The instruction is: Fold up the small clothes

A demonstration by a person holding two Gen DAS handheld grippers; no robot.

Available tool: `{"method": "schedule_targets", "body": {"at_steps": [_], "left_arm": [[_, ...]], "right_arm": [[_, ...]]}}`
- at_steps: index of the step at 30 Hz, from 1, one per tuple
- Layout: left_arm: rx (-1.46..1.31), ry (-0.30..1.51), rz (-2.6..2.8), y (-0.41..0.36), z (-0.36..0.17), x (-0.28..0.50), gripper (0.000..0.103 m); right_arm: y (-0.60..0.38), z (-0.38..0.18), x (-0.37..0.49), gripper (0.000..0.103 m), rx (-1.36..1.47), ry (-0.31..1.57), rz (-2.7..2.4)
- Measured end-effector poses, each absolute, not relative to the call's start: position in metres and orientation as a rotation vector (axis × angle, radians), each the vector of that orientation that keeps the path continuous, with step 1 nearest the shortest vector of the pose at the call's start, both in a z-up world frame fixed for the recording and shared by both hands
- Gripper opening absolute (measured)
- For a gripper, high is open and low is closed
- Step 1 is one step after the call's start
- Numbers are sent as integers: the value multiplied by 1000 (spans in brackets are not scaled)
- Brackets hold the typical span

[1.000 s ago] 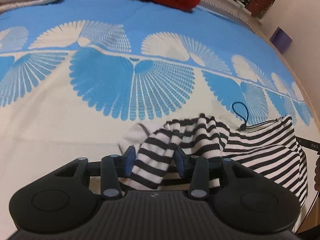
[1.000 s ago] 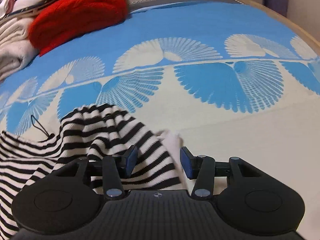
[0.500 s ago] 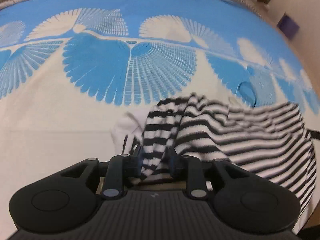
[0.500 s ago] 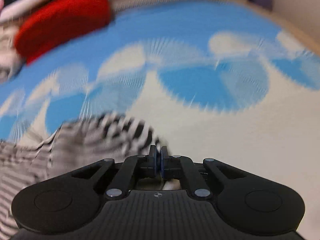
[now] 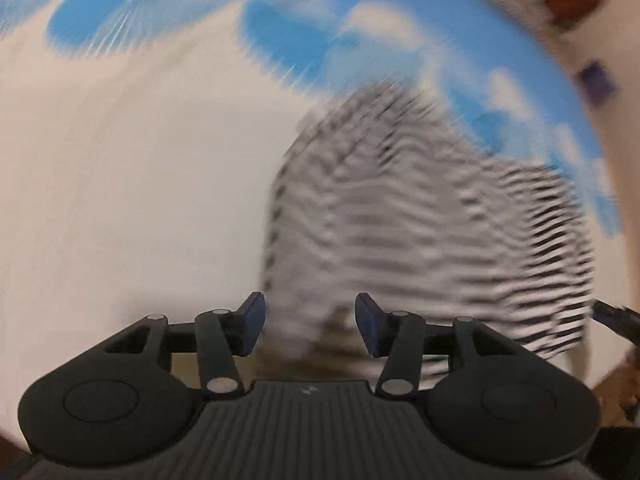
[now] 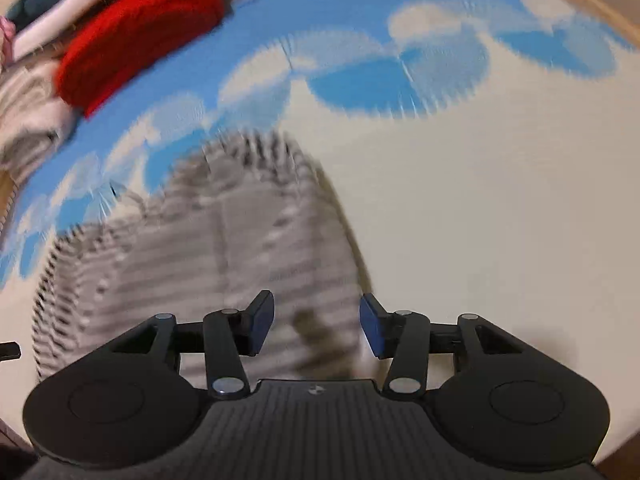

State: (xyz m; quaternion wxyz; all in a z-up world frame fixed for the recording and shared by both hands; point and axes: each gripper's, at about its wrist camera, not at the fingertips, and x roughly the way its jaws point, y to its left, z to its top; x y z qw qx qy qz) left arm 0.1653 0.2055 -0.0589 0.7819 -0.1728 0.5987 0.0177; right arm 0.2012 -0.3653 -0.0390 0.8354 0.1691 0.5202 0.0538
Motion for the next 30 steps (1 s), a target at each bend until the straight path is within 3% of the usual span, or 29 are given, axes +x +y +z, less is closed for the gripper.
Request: {"method": "schedule_targets", "body": {"at_steps": [2, 6, 7, 8, 9, 10, 15, 20, 22, 24, 26, 29, 30], "left_arm": [[-413, 1379, 37, 209, -79, 162, 54], [-390, 1349, -5, 202, -81, 164, 50], [-376, 1350, -17, 200, -81, 163, 39], [-373, 1345, -31, 198, -80, 163, 15], [-383, 1329, -54, 198, -77, 162, 3], [-390, 1291, -68, 199, -70, 160, 4], [-409, 1082, -51, 217, -29, 136, 4], [-215, 1336, 22, 200, -70, 137, 1], [-131, 1359, 78, 194, -72, 137, 3], [-197, 1257, 76, 198, -52, 134, 5], [-244, 1132, 34, 197, -29, 131, 15], [-266, 1061, -55, 180, -15, 129, 16], [-250, 1066, -72, 169, -16, 131, 16]], "right_arm": [[-364, -54, 197, 49, 352, 1170, 104], [-356, -67, 193, 46, 284, 1187, 112], [-356, -71, 193, 42, 283, 1203, 110], [-356, -72, 192, 31, 296, 1208, 115], [-357, -71, 191, 16, 317, 1204, 126], [-358, -67, 191, 8, 327, 1186, 122], [-398, -33, 169, 6, 594, 987, 97], [-386, -65, 172, 3, 433, 1193, -9], [-376, -73, 175, 3, 322, 1241, -50], [-374, -69, 174, 4, 314, 1221, -69], [-373, -51, 170, 8, 276, 1127, -128], [-360, -22, 161, 9, 217, 934, -68], [-357, -19, 161, 15, 243, 910, 1]]}}
